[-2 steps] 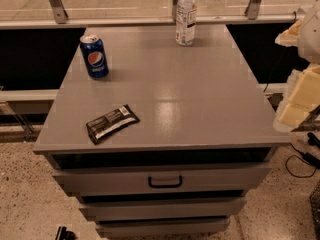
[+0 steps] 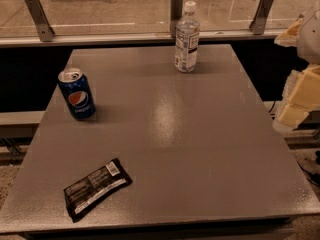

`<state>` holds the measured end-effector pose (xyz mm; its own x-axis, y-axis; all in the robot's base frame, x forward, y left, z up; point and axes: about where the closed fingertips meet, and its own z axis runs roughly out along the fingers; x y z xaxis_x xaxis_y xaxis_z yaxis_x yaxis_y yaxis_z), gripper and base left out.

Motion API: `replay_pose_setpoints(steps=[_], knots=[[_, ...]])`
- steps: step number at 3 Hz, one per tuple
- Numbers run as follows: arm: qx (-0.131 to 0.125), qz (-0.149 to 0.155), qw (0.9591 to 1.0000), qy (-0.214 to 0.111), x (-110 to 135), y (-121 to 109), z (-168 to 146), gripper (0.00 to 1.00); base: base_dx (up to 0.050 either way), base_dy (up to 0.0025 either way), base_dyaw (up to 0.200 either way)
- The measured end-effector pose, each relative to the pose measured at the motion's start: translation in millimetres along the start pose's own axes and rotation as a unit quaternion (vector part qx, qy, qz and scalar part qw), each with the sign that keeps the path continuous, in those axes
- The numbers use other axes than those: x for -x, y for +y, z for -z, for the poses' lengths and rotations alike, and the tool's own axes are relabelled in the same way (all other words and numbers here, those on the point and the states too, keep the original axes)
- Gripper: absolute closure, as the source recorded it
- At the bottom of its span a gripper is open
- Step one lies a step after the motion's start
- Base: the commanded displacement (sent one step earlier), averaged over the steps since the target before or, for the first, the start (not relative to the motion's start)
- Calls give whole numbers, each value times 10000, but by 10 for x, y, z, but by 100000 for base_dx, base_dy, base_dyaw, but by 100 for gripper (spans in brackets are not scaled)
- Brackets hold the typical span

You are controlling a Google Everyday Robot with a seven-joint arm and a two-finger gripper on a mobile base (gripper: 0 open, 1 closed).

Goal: Move blue plastic bottle near pepsi can

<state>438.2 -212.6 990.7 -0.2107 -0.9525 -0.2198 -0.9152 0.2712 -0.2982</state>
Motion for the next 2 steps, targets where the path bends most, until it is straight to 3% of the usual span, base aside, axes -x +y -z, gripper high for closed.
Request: replay_pose_setpoints(steps=[1,2], knots=[[-1,0,10000,0,0,0,1,0,0,0,0],[-226,40,9990,-381,47,-166,-15,0,0,0,0]])
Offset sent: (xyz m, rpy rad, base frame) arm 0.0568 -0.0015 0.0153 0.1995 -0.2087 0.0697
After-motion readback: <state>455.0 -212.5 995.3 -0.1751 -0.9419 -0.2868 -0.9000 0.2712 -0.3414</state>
